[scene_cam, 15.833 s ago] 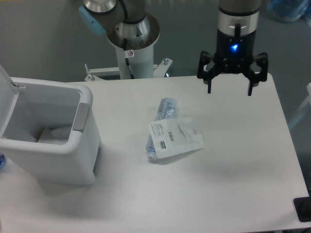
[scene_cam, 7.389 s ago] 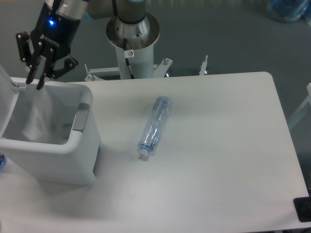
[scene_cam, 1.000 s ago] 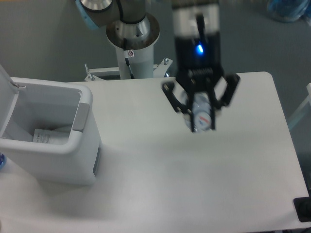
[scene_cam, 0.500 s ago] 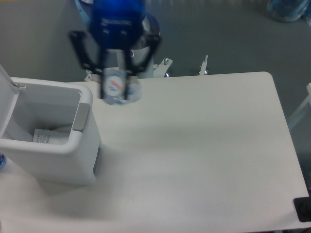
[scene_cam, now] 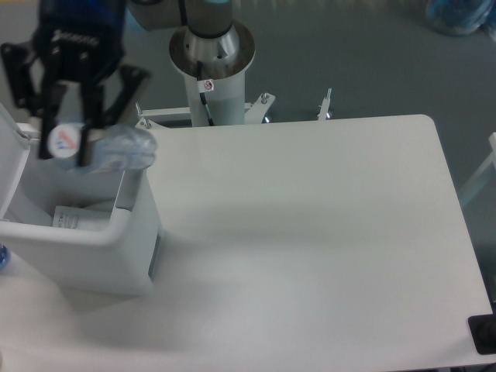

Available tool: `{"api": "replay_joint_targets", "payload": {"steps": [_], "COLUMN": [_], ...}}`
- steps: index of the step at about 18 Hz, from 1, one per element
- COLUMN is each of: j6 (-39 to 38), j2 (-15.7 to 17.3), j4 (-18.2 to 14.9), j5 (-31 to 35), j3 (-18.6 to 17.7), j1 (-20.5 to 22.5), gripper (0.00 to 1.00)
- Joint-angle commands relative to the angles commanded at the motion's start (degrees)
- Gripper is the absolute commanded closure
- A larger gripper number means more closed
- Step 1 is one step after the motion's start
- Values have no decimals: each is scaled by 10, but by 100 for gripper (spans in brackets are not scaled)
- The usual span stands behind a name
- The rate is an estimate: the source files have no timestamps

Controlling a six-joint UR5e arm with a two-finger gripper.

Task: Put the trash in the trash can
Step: 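Lower the bottle into the bin and release it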

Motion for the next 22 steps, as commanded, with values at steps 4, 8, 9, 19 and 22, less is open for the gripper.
{"api": "replay_joint_targets", "payload": {"steps": [4, 8, 9, 19, 22], "j6": [0, 0, 0, -4, 9], "j2": [-18, -25, -24, 19, 34], "j4": [1, 2, 2, 0, 0], "j5": [-17, -36, -36, -33, -27], "j3": [7, -14, -26, -79, -72], "j1": [-21, -29, -31, -39, 32], "gripper": [70, 68, 66, 0, 0]}}
